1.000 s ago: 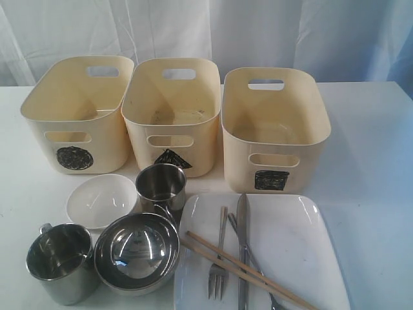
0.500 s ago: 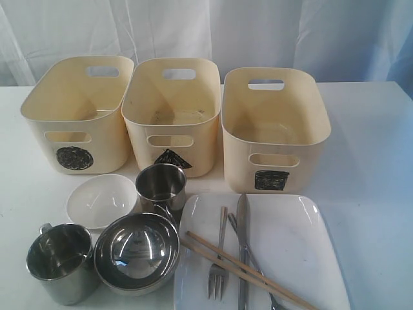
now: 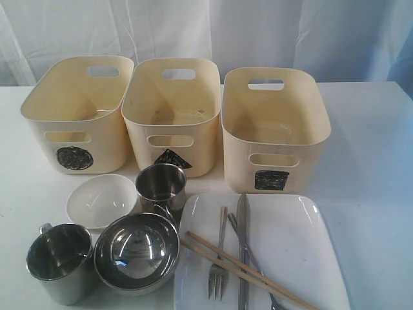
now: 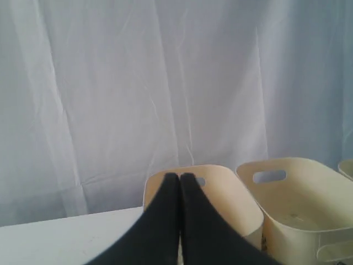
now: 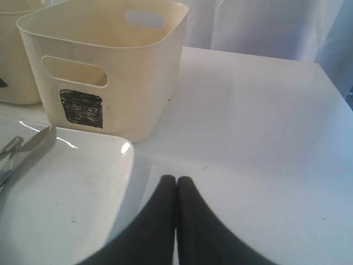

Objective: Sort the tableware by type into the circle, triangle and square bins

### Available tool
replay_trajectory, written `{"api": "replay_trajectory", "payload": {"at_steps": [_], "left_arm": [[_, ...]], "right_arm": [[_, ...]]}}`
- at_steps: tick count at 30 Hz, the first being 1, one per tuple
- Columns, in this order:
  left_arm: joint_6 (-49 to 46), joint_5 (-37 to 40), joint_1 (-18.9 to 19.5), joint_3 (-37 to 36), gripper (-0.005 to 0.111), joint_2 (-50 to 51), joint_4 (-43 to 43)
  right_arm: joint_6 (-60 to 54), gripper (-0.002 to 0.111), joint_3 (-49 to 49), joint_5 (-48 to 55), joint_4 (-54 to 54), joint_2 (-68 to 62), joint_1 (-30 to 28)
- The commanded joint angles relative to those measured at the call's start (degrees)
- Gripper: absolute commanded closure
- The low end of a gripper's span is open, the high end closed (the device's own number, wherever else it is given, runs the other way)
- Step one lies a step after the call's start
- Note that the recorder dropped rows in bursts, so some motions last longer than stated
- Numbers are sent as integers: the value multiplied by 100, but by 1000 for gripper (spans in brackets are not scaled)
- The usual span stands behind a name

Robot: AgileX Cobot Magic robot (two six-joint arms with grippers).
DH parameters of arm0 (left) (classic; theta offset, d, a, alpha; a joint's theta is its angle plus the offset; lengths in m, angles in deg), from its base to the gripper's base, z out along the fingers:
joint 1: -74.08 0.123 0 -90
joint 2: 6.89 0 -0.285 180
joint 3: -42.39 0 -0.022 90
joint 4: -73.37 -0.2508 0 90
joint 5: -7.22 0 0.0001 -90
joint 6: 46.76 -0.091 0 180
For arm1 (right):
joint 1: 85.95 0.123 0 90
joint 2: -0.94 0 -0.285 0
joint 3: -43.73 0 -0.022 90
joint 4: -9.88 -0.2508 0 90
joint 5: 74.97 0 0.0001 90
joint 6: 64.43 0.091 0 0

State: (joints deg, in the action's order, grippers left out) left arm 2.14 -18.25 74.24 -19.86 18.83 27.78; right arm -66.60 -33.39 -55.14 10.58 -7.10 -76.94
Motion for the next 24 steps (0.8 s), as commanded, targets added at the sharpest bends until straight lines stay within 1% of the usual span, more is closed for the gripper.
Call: {"api": "replay_trajectory", "payload": {"at_steps": [1, 3, 7, 12, 14, 15, 16, 18, 21, 23, 24], "left_arm": [[34, -242, -31, 505, 107, 1186, -613], [-8, 111, -31, 626, 107, 1755, -643], [17, 163, -31, 635, 107, 2488, -1171], [172, 163, -31, 635, 107, 2810, -1221], [394, 163, -31, 635, 105, 2885, -1496], [640, 163, -31, 635, 100, 2925, -1886], [976, 163, -31, 635, 91, 2965, -2209], [1419, 163, -31, 635, 78, 2984, -2523], [2167, 64, -31, 635, 54, 2984, -3081], [2929, 12, -31, 635, 45, 2984, -3583], [3296, 12, -31, 635, 44, 3013, -3923]], "right_arm": [[26, 108, -10, -21, -8, 26, -39], [26, 108, -10, -21, -8, 26, -39], [26, 108, -10, -21, -8, 26, -39], [26, 108, -10, -21, -8, 26, -39], [26, 108, -10, -21, -8, 26, -39], [26, 108, -10, -21, -8, 26, -39], [26, 108, -10, -21, -8, 26, -39], [26, 108, -10, -21, -8, 26, -39], [26, 108, -10, -21, -8, 26, -39], [26, 108, -10, -21, -8, 26, -39], [26, 108, -10, -21, -8, 26, -39]]}}
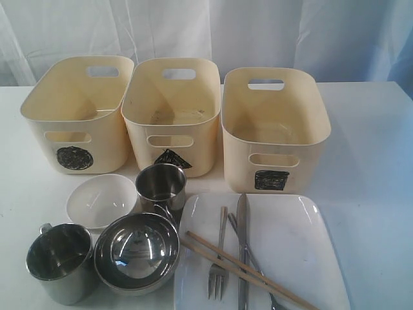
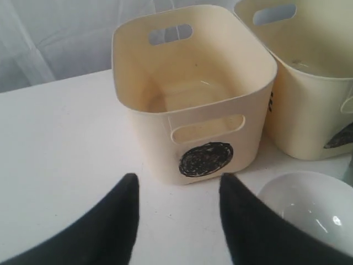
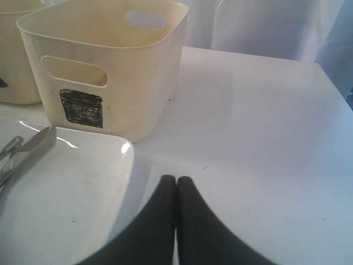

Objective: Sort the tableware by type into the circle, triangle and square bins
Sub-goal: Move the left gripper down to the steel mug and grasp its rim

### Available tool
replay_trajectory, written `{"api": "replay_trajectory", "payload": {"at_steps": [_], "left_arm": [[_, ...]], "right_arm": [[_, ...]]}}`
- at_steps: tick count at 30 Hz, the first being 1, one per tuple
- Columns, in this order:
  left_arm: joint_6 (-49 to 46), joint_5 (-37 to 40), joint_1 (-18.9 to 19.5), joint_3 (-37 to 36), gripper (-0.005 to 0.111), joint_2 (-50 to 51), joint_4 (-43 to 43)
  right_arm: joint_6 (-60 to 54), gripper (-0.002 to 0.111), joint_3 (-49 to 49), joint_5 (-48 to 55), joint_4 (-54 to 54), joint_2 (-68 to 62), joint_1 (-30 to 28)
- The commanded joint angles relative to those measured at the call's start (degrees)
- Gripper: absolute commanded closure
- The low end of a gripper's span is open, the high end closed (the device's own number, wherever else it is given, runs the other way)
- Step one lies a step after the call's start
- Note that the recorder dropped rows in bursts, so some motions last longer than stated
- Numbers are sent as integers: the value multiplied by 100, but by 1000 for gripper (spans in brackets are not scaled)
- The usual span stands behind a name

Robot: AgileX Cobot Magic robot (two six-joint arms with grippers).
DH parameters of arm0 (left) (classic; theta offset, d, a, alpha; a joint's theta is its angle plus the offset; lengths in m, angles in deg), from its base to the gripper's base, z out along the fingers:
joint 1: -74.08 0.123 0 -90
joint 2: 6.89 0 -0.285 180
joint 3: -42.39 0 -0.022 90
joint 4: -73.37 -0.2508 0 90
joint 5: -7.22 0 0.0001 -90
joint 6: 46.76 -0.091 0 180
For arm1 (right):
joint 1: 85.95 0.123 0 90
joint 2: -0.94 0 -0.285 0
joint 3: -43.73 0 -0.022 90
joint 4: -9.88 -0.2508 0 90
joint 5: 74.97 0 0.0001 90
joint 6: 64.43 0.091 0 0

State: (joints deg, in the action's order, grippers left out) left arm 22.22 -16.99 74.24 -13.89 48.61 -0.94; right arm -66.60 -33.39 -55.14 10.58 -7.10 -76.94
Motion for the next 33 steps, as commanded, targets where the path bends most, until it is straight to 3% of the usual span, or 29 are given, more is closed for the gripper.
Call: {"api": "replay_trajectory", "payload": {"at_steps": [1, 5, 11, 22, 33], "left_arm": [[1593, -114, -31, 39, 44, 45, -1409], [2497, -64, -31, 39, 44, 183, -2218], [3381, -265, -31, 39, 47, 416, -2564], [3752, -481, -31, -159, 48, 1179, -2564], [3907, -1415, -31, -216, 48, 1623, -2564]], "right_arm": [[26, 108, -10, -21, -8, 26, -39], [26, 108, -10, -21, -8, 26, -39], [26, 108, -10, -21, -8, 26, -39], [-53, 108, -10, -21, -8, 26, -39], [-53, 108, -10, -21, -8, 26, -39]]}}
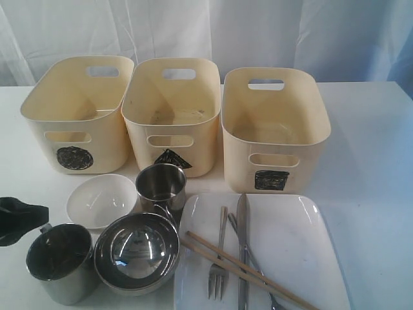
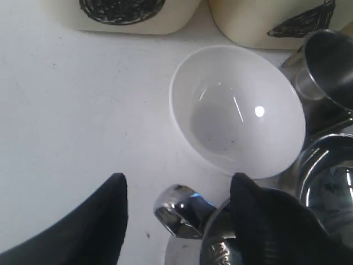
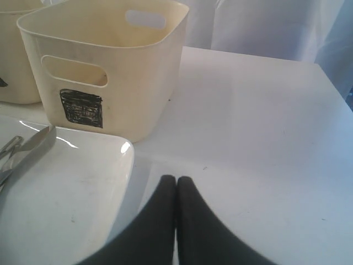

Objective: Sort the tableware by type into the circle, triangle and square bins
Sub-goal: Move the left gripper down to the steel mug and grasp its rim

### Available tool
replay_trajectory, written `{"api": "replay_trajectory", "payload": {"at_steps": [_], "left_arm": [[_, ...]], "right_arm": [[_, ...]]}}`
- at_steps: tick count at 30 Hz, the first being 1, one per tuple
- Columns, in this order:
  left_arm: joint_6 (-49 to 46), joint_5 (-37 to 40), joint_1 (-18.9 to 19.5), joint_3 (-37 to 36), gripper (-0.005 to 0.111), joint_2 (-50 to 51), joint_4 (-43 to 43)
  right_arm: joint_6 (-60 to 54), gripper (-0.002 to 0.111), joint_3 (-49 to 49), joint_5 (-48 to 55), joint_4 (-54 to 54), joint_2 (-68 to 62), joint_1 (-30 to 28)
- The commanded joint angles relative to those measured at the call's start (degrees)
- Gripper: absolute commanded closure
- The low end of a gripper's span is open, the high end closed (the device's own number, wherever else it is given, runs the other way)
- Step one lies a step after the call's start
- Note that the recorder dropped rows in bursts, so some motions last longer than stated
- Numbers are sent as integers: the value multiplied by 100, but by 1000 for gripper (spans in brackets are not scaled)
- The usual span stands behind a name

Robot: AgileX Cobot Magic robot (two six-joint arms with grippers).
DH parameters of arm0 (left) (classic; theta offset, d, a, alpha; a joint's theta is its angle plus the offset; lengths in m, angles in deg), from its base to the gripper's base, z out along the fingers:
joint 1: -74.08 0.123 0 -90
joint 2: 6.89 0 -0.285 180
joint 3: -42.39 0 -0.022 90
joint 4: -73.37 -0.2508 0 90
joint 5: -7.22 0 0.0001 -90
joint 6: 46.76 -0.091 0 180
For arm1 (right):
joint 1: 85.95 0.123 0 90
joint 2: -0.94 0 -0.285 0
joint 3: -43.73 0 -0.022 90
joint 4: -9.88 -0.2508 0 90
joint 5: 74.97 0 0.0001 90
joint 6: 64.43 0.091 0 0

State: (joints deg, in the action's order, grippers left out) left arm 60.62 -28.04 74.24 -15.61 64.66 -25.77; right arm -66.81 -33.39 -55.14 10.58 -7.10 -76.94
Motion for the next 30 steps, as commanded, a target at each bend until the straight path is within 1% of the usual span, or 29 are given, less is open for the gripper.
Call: {"api": "replay_trajectory", "payload": {"at_steps": [1, 8, 12, 15, 21, 26, 30], "left_arm": [[67, -447, -31, -45, 48, 20, -81], [67, -869, -31, -45, 48, 20, -81], [31, -892, -31, -45, 48, 20, -81], [-174, -764, -31, -58, 48, 20, -81], [-218, -509, -31, -274, 48, 20, -81], [-227, -483, -31, -303, 48, 20, -81], [-227, -359, -31, -328, 52, 31, -81]], "right_arm": [[-32, 108, -10, -21, -8, 26, -39], [-32, 108, -10, -21, -8, 26, -39], [-31, 108, -10, -21, -39, 26, -39], [-31, 108, -10, -21, -39, 26, -39], [-31, 108, -10, -21, -39, 26, -39], [-31, 108, -10, -21, -39, 26, -39], [-31, 108, -10, -21, -39, 26, -39]]}}
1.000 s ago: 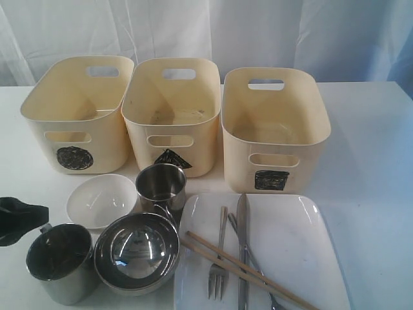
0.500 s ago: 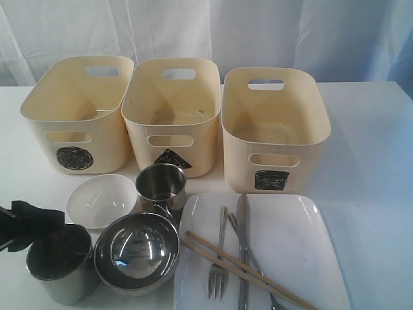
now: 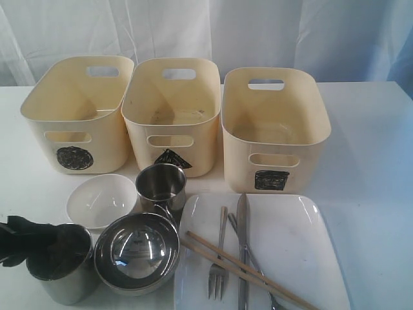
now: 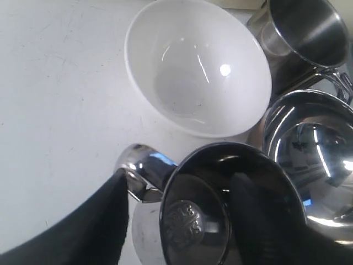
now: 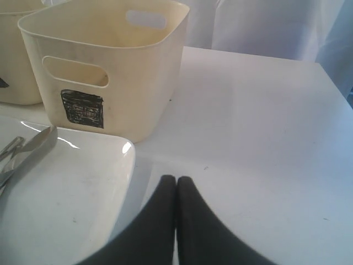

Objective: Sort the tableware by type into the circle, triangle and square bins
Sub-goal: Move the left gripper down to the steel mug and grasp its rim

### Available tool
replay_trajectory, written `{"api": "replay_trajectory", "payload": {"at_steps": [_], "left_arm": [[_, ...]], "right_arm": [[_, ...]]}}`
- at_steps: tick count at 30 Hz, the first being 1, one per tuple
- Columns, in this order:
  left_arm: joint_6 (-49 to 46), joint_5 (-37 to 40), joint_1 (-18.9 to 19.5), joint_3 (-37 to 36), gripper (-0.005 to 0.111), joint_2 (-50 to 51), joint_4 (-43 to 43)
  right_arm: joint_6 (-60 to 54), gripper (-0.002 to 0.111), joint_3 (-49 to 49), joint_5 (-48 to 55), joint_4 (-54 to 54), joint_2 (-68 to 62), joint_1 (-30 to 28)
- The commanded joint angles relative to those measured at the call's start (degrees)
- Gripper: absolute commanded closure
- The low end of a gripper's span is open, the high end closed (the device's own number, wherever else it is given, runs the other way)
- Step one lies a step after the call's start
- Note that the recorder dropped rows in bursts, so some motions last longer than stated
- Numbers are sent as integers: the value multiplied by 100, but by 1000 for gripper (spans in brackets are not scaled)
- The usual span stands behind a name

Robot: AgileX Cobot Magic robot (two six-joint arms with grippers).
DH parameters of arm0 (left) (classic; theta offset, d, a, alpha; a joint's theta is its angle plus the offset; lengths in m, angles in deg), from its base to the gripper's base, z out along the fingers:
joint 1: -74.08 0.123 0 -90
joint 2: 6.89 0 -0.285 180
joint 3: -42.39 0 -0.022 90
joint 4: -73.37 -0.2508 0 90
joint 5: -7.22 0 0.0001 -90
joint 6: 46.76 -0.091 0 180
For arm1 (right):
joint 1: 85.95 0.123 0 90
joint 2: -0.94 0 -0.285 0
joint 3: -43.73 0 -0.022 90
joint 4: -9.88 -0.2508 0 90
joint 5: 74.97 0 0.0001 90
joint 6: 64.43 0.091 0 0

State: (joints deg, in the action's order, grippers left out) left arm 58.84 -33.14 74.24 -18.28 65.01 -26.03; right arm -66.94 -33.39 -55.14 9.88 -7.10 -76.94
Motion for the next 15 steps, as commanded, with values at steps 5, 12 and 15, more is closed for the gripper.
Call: {"api": "replay_trajectory", "payload": {"at_steps": [5, 12, 15], "left_arm": [[63, 201, -31, -183, 54, -4, -55], [266, 371, -31, -183, 55, -4, -55], [404, 423, -31, -183, 55, -4, -55]], "right_arm": [[-19, 108, -10, -21, 31, 26, -39], [-19, 108, -10, -21, 31, 26, -39], [-19, 108, -10, -21, 31, 26, -39]]}}
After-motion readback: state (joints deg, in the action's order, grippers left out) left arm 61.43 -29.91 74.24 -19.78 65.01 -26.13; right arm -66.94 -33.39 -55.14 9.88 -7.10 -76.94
